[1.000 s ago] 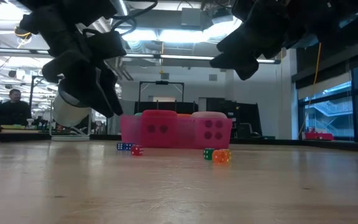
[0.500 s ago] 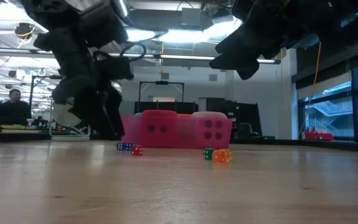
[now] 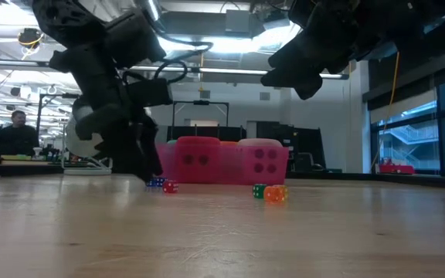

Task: Pick & Place Dice
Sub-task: Put the left small blue dice into the pink bin

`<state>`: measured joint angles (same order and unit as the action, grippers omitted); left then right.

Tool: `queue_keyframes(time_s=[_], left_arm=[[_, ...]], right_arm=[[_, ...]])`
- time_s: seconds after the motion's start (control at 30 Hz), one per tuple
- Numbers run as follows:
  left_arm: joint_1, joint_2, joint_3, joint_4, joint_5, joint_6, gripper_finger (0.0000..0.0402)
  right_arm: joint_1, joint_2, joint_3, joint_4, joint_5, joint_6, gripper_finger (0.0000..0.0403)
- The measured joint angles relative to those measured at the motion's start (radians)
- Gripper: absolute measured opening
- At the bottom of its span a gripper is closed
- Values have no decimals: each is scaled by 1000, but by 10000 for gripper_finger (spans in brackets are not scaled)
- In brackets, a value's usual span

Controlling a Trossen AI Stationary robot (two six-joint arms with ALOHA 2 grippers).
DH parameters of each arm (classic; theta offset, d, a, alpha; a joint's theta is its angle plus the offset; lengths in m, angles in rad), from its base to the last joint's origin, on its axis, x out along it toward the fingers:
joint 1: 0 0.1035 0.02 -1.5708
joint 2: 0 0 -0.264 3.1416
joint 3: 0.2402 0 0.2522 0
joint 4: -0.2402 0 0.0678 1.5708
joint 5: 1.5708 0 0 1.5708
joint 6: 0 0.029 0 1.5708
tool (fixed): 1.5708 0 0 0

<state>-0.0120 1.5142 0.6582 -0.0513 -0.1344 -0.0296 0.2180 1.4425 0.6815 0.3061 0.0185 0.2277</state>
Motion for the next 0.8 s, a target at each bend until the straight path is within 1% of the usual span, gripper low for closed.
queue_keyframes(time_s=[0.1, 0.4, 0.8], left_arm=[[22, 0, 0, -4, 7, 8, 294], [80, 0, 0, -9, 101, 11, 294], [79, 0, 0, -61, 102, 18, 294]], right_arm=[[0, 0, 0, 0, -1, 0, 203], [0, 0, 0, 0, -4, 0, 203], [0, 0, 0, -1, -4, 0, 204]])
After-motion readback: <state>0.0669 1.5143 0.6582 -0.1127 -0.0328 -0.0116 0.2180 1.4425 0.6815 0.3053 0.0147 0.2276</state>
